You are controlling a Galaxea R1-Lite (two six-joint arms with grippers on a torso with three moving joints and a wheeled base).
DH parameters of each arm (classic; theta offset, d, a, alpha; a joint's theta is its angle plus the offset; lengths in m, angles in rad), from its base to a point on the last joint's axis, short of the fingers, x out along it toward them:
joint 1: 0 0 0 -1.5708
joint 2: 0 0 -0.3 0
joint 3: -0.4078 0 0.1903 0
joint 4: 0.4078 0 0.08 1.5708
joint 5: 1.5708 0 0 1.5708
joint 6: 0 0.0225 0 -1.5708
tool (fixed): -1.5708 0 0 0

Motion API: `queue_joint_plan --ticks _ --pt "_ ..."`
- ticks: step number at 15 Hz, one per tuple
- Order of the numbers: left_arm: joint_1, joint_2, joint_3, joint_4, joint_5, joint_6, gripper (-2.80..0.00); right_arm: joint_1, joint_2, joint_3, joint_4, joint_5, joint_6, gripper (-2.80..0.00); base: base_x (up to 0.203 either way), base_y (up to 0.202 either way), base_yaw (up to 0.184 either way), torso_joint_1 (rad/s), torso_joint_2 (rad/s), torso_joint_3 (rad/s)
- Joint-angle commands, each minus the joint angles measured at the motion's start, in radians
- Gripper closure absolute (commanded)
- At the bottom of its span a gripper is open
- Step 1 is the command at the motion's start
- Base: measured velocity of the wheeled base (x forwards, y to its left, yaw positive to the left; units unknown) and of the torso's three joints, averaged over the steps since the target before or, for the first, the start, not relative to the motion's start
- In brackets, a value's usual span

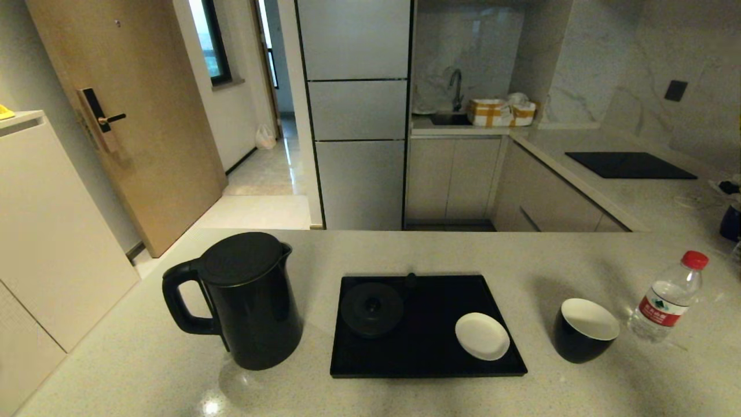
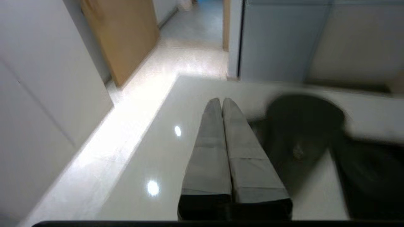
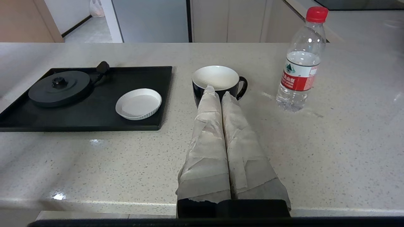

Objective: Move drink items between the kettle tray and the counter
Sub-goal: Return the kettle to its original position

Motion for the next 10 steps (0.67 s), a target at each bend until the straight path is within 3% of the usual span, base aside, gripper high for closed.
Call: queue_joint_plan --ticks 1,3,6,10 --pt "0.013 -0.325 -0.093 0.515 -0.015 -0.011 0.0 0.0 0.0 0.0 -0.001 0.0 -0.001 0.0 0.0 0.0 0.0 0.0 0.0 0.0" --pt "0.021 -0.463 -0.219 0.857 -0.033 -0.025 0.0 0.0 0.0 0.0 0.0 0.0 -0.001 0.0 0.0 0.0 0.0 0.0 0.0 0.0" --pt "0.026 -0.489 -0.481 1.159 -0.064 -0.115 0.0 0.0 0.0 0.001 0.001 0.0 -0.001 0.0 0.0 0.0 0.0 0.0 0.0 0.0" --pt "0.023 -0.494 -0.753 1.525 -0.185 -0.145 0.0 0.0 0.0 0.001 -0.001 0.0 -0.001 0.0 0.0 0.0 0.0 0.0 0.0 0.0"
